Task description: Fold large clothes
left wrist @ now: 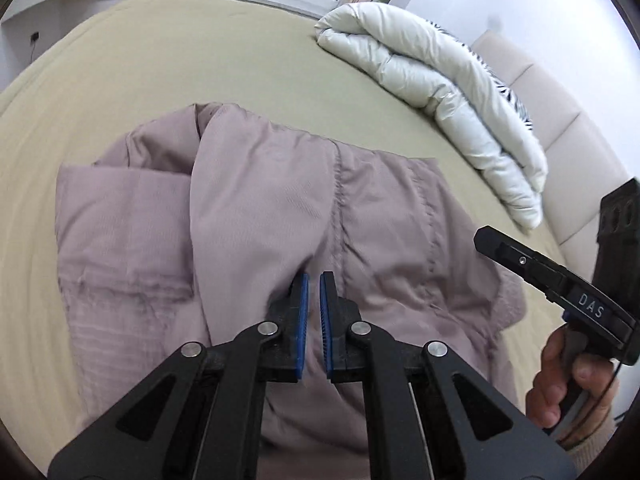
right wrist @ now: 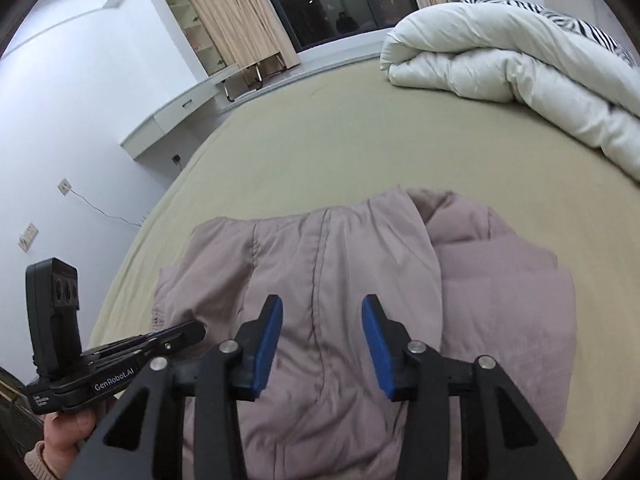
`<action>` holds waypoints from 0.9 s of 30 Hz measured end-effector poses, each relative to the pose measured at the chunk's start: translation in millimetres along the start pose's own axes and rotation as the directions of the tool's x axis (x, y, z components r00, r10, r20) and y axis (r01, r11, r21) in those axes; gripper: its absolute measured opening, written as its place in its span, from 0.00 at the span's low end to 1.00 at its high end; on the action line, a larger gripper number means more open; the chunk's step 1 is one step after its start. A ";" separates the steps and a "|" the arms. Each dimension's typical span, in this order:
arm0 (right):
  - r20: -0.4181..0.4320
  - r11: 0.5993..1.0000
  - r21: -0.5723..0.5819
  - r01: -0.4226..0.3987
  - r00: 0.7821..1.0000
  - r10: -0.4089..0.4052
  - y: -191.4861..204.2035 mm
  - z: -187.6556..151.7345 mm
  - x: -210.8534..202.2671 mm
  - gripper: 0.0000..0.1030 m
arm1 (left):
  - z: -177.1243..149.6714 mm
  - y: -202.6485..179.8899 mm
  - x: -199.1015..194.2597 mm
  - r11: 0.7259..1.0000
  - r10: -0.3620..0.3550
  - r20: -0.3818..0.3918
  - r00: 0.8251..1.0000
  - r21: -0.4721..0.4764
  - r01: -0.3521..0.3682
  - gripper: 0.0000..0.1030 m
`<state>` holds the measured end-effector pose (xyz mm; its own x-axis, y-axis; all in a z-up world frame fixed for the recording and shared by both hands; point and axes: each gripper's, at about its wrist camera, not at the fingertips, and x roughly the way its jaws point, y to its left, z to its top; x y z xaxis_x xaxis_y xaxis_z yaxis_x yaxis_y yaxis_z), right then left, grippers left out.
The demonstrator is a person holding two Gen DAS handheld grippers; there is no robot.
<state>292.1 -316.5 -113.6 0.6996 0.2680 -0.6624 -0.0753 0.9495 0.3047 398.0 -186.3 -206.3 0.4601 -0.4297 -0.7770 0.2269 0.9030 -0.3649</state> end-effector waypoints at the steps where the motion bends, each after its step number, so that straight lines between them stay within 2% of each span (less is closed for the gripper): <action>1: -0.034 1.000 -0.004 0.017 0.999 -0.017 -0.2 2.3 13.1 0.44 | 4.1 -1.2 11.9 0.999 0.029 -0.023 0.999 0.022 -0.028 0.06; 4: -0.127 0.993 -0.031 0.113 0.985 -0.116 -11.7 -4.6 56.7 0.44 | 16.6 8.4 46.8 0.998 0.045 -0.100 0.994 0.043 -0.041 0.06; 8: -0.095 0.986 -0.088 0.143 0.984 -0.152 -11.3 -13.2 69.3 0.44 | 14.6 27.5 72.2 1.000 -0.009 -0.120 0.993 -0.028 0.006 0.06; 11: -0.111 0.984 -0.098 0.147 0.981 -0.158 -8.0 -8.3 59.9 0.44 | 18.9 28.7 69.3 0.998 -0.026 -0.115 0.993 -0.056 0.020 0.06; 13: -0.095 0.990 -0.065 0.128 0.986 -0.134 -2.0 -4.9 32.9 0.44 | 16.2 31.9 50.8 0.997 -0.033 -0.089 0.995 -0.067 0.028 0.06; 15: -0.016 0.997 -0.060 0.051 0.998 -0.052 8.2 -9.3 -3.1 0.44 | 2.2 29.7 10.2 0.997 -0.054 -0.009 0.999 -0.062 0.053 0.06; 17: 0.051 0.995 -0.099 -0.027 0.998 0.032 26.1 -24.1 -48.5 0.45 | -9.0 27.2 -12.6 0.995 -0.076 0.047 0.996 -0.056 0.079 0.06; 19: 0.070 0.983 -0.169 -0.075 0.994 0.087 45.4 -44.4 -72.1 0.52 | -22.3 20.2 -15.2 0.998 -0.058 0.045 0.997 -0.033 0.059 0.06; 21: 0.024 0.975 -0.217 -0.052 0.998 0.058 56.4 -59.4 -63.3 0.54 | -29.0 19.7 1.2 0.998 -0.047 -0.010 0.999 -0.035 0.047 0.06; 22: -0.040 0.973 -0.231 -0.020 0.999 0.011 58.4 -69.0 -44.1 0.54 | -32.4 21.6 7.1 0.997 -0.052 -0.028 0.998 -0.050 0.051 0.06; 24: -0.156 0.974 -0.228 0.008 0.987 -0.044 52.0 -80.1 -5.8 0.55 | -31.6 21.6 21.1 0.997 -0.052 -0.045 0.998 -0.066 0.049 0.06; 25: -0.167 0.971 -0.239 0.030 0.983 -0.072 47.9 -86.8 7.1 0.56 | -32.2 20.0 20.1 0.997 -0.049 -0.044 0.998 -0.054 0.047 0.06; 27: -0.143 0.973 -0.227 0.044 0.987 -0.078 46.6 -87.7 3.8 0.56 | -38.0 21.0 1.7 0.998 -0.047 -0.029 0.998 -0.032 0.046 0.06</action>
<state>228.9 -256.9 -162.0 0.5947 0.2138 -0.7750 -0.2034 0.9726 0.1123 370.9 -167.7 -234.8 0.4235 -0.4710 -0.7738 0.2204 0.8821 -0.4163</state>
